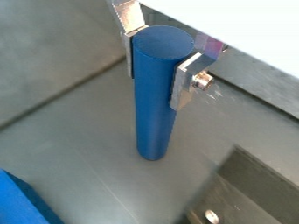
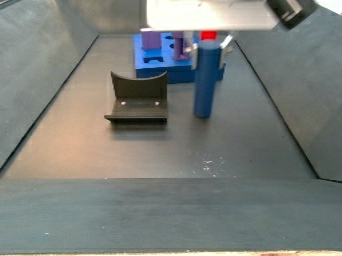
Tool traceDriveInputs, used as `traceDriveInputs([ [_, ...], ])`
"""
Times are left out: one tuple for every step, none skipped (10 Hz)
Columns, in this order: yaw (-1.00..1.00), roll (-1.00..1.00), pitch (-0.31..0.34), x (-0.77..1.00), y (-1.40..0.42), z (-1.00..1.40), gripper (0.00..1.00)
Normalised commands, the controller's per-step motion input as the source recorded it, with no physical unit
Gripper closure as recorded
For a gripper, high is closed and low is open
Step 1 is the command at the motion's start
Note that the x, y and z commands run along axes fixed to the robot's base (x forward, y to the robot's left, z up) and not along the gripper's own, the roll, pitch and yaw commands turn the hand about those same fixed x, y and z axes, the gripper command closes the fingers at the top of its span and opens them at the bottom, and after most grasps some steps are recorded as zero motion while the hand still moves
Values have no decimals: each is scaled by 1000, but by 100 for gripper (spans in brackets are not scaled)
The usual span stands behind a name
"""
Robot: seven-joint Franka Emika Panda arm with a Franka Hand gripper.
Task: Pick up the round object. Move up. Move to above the board. Insert the round object.
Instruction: Move to above the board.
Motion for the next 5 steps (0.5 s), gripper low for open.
traceDriveInputs([
  [69, 84, 73, -561, -40, 1000, 100],
  [56, 89, 45, -533, -35, 1000, 100],
  [37, 95, 18, -467, -29, 1000, 100],
  [29, 97, 9, -398, -22, 1000, 100],
  [24, 96, 17, -327, -17, 1000, 100],
])
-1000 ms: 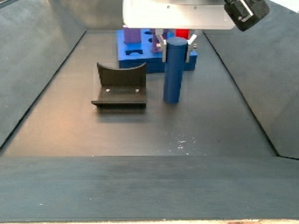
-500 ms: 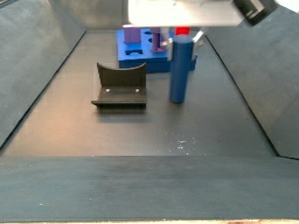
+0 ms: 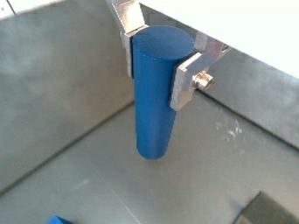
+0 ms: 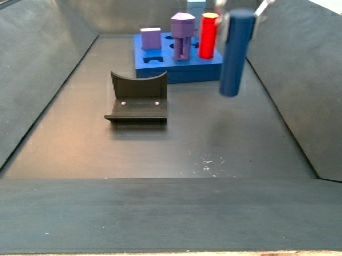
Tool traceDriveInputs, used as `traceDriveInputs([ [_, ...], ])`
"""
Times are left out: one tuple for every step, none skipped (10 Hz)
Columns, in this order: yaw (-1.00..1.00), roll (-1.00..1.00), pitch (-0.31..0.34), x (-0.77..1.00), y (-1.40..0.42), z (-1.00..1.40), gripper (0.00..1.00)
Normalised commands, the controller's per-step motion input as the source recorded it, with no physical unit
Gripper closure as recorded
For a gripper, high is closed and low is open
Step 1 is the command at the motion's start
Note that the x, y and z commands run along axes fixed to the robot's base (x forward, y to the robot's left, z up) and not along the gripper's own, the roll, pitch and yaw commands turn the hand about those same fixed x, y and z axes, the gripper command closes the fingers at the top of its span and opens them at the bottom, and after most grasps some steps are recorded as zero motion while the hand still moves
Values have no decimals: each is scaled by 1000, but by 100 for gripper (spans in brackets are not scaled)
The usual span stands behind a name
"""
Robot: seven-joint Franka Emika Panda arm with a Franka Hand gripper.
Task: Pick up the round object. Move up. Move to above the board. Insert the round object.
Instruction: Move to above the board.
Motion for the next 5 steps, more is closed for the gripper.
traceDriveInputs([
  [23, 93, 31, -233, -9, 856, 100],
  [21, 90, 36, -134, -2, 611, 100],
  [21, 86, 40, -85, 1, 424, 100],
  [21, 82, 51, -45, 4, 246, 100],
  [-246, 18, 45, 359, -1000, 326, 100],
])
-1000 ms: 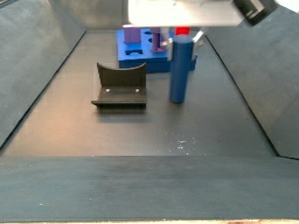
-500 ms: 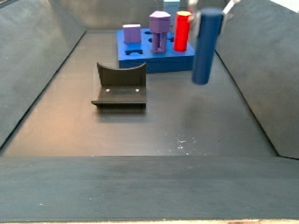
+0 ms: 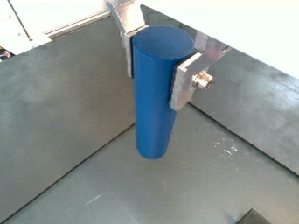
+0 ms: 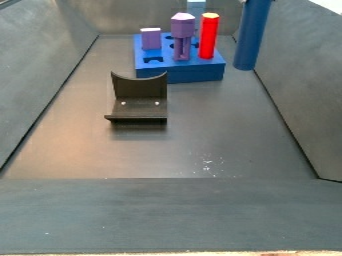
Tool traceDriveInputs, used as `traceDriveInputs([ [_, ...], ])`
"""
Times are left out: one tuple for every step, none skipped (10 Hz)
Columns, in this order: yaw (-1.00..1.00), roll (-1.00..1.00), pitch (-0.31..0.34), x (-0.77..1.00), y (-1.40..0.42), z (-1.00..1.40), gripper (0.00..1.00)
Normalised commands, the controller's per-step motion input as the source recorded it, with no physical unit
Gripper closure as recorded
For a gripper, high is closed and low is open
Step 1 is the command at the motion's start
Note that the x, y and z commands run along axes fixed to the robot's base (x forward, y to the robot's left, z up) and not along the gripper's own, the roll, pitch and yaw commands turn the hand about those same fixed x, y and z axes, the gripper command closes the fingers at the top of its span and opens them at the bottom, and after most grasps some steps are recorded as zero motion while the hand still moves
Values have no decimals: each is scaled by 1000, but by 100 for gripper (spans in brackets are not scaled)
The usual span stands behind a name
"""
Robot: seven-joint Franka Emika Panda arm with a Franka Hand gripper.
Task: Pick up the round object. Move up. Move to above the board. Insert the round object.
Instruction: Move to above the board.
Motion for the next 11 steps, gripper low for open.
traceDriveInputs([
  [-219, 17, 59, 363, -1000, 316, 100],
  [-122, -5, 92, 367, -1000, 323, 100],
  [-62, -71, 95, 381, -1000, 323, 100],
  [-33, -36, 105, 386, -1000, 319, 100],
  [-16, -10, 116, 390, -1000, 320, 100],
  [-5, -25, 120, 410, -1000, 322, 100],
  [0, -19, 120, 412, -1000, 321, 100],
  [5, 12, 121, 426, -1000, 325, 100],
  [7, 4, 119, 445, -1000, 325, 100],
  [6, 12, 126, 472, -1000, 328, 100],
  [8, 20, 123, 408, -822, 272, 100],
])
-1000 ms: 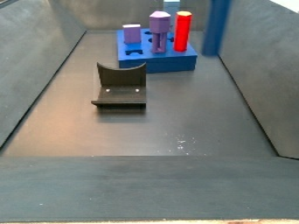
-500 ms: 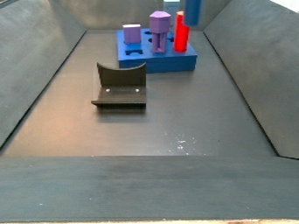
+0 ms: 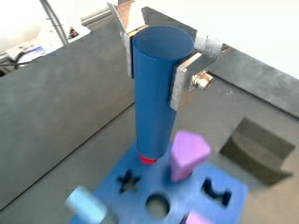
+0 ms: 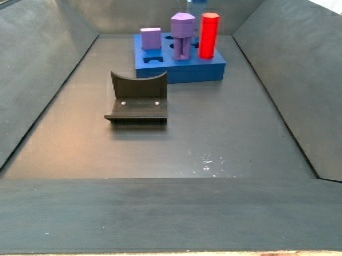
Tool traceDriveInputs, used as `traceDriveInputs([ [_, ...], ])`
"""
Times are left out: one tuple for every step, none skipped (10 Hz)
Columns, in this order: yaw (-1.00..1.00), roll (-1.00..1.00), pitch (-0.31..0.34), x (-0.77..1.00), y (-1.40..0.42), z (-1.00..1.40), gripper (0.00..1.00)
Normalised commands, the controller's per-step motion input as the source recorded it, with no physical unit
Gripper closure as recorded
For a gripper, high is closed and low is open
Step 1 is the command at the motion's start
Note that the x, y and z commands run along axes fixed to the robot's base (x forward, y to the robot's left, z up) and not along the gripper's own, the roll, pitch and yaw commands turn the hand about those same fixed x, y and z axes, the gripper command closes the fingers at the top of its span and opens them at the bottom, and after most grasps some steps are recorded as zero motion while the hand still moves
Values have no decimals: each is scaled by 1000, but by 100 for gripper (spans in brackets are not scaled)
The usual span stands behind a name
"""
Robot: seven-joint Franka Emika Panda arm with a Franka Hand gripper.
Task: Pick up the round object. Move up. Move to above the board. Insert the round object.
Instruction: Move to above the board, then insert the round object.
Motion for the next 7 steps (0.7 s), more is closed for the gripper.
traceDriveInputs([
  [8, 43, 124, 262, -440, 147, 100],
  [6, 47, 99, 176, -257, 88, 100],
  [29, 9, 0, 97, -31, -43, 100],
  [43, 59, 19, 126, 0, -169, 100],
  [17, 221, 4, 66, 0, -369, 100],
  [0, 144, -133, 60, 0, -691, 100],
  [0, 116, -117, 131, 0, -871, 100],
])
